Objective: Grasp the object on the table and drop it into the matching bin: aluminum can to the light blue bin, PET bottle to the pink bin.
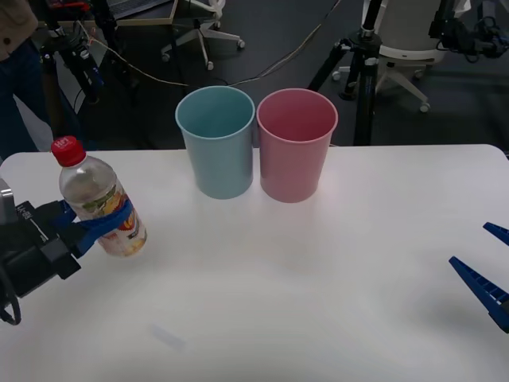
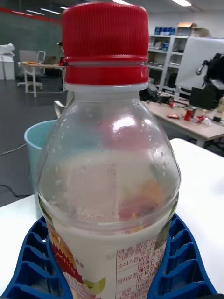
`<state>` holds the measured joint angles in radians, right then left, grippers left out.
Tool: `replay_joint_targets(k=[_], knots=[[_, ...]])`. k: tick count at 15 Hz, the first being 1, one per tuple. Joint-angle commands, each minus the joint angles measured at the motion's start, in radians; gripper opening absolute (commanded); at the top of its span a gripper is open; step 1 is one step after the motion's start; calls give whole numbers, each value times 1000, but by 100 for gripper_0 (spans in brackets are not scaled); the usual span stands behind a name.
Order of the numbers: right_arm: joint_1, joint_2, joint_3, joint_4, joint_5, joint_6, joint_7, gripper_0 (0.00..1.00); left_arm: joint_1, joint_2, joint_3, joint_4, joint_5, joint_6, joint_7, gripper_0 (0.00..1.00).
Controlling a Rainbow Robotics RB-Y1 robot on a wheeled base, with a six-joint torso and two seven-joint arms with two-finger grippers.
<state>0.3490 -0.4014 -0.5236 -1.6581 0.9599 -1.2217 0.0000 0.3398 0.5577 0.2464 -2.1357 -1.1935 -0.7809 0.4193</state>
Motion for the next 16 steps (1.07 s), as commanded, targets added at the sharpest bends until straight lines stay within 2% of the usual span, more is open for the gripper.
replay_joint_targets(k=[1,3,5,9,11,15,16], knots=[[0,0,0,0,0,0,0,100,-28,19,-15,-55,-1,3,84,5],[0,0,0,0,0,0,0,100,-78,45,-41,-76,-9,17,142,6],[0,0,0,0,0,0,0,100,-134,54,-59,-115,-109,34,230,8],[0,0,0,0,0,0,0,100,-295,56,-130,-119,-250,34,434,9],[0,0,0,0,0,0,0,100,-386,56,-173,-96,-268,34,498,10],[0,0,0,0,0,0,0,100,-553,56,-219,33,-259,35,509,11],[0,0,0,0,0,0,0,100,-602,57,-233,69,-279,34,510,11]])
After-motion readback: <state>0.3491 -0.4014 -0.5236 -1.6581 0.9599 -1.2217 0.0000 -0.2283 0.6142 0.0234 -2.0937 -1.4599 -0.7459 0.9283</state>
